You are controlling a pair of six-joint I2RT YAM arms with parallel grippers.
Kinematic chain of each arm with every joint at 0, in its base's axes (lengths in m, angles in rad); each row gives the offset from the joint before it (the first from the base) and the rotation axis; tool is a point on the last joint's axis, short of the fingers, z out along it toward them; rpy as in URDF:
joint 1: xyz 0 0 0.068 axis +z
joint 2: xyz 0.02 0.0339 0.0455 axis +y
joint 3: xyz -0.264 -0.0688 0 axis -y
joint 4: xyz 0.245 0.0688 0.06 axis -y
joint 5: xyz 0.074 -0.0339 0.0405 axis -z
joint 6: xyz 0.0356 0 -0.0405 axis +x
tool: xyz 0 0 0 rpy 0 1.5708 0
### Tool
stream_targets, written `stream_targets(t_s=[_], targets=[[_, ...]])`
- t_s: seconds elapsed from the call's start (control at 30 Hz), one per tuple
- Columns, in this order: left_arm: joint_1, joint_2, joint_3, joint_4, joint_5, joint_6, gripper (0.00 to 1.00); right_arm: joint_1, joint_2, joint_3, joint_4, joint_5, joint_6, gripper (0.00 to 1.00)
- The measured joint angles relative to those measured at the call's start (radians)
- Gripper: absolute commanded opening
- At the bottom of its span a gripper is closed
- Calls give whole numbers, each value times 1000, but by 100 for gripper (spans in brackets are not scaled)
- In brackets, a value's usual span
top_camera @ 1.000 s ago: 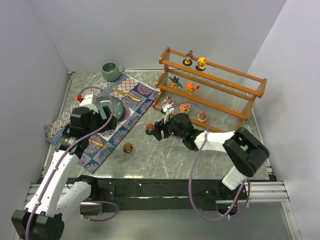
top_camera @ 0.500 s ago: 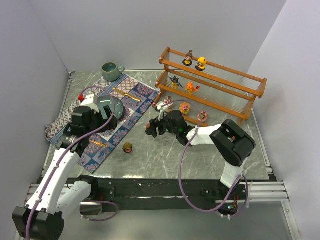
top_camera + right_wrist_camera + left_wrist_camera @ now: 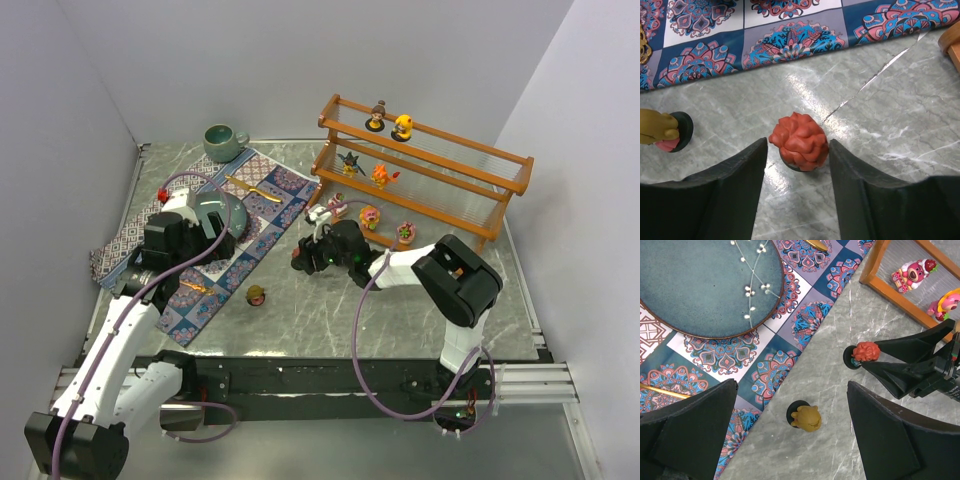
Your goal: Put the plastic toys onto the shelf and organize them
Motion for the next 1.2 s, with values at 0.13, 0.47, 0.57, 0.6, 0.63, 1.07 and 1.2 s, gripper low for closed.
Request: stream_targets(t_s=[0.13, 0.47, 0.57, 0.6, 0.63, 1.07, 1.2], targets=[[0, 0, 0, 0, 0, 0, 97, 0, 1, 3, -1, -6, -8, 43], [0, 0, 0, 0, 0, 0, 97, 0, 0, 5, -24, -17, -27, 25], [0, 0, 0, 0, 1, 0, 97, 0, -5, 5, -31, -17, -32, 35], [0, 0, 0, 0, 0, 0, 97, 0, -6, 5, -32, -17, -32, 38], [0, 0, 0, 0, 1, 0, 97, 0, -7, 5, -33, -17, -35, 44], [0, -1, 0, 0, 5, 0, 97, -20, -11, 73, -127, -119, -156, 68], [0, -1, 0, 0, 6, 0, 97, -41, -5, 139, -187, -183, -210, 68]])
